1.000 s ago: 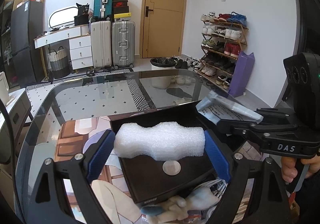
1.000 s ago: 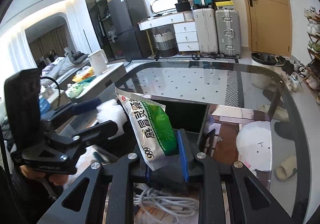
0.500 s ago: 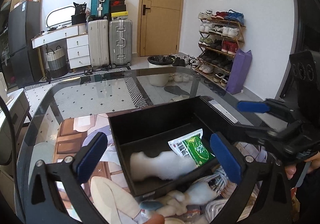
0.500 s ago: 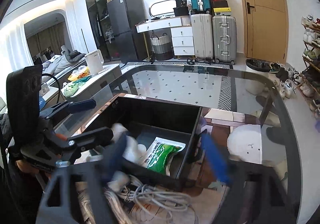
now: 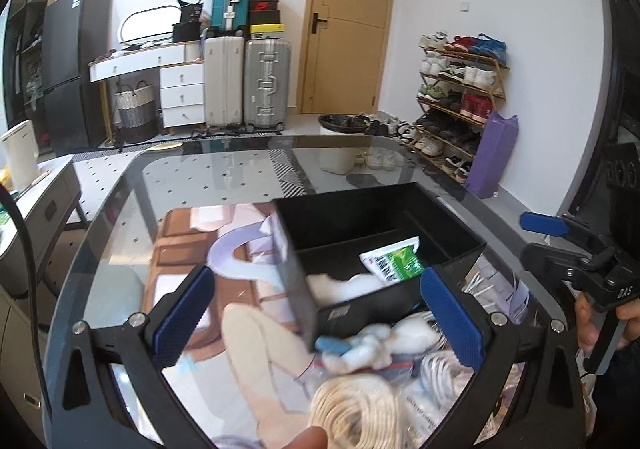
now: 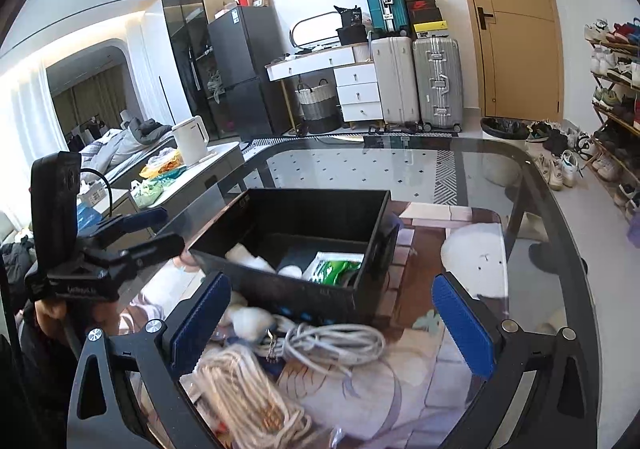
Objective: Organize soft objects
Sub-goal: 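Open both grippers to release the items in the box and withdraw, then lower the left gripper onto the bagged white rope while the right gripper grasps another bagged cord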
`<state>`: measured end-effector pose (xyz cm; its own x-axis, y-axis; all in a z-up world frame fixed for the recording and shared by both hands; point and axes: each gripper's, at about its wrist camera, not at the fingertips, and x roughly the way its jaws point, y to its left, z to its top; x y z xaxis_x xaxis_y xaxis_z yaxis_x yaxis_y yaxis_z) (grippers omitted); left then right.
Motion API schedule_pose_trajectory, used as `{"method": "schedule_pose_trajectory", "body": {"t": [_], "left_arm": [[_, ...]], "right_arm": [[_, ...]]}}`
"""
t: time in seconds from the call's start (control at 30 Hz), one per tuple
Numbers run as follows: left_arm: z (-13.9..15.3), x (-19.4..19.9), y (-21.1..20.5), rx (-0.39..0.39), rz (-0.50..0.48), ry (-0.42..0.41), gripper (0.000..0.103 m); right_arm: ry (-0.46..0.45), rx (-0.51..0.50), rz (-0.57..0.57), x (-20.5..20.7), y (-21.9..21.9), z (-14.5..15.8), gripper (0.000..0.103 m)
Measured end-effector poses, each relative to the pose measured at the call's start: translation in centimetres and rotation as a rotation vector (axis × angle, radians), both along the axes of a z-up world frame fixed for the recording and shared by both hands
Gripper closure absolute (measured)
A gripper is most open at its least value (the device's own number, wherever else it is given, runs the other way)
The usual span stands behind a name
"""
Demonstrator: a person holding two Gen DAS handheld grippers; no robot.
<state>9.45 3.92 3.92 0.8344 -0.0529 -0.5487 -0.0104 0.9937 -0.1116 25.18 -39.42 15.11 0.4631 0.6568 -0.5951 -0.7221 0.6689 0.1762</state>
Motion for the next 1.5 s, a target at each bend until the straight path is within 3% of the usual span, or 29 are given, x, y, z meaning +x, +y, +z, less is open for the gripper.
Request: {"method": "schedule_pose_trajectory", "body": {"t": [0.23, 0.63, 1.5], "left_arm": [[-0.6, -1.8, -0.3, 0.034, 0.010, -0.003, 0.000], [-1.9, -3.5, -1.8, 0.106, -0.054, 0.071, 0.000], [-2.9, -2.9, -0.8, 0.048, -0.092, 0.144, 0.000]], "right_arm": [[0.005, -0.009, 0.019, -1.8, -0.7, 0.0, 0.001], [0.035, -0.066, 0.117, -3.6, 0.4, -1.6, 0.001], [0.159, -0.209, 0.266, -4.7, 3.4, -7.4, 0.001]]}}
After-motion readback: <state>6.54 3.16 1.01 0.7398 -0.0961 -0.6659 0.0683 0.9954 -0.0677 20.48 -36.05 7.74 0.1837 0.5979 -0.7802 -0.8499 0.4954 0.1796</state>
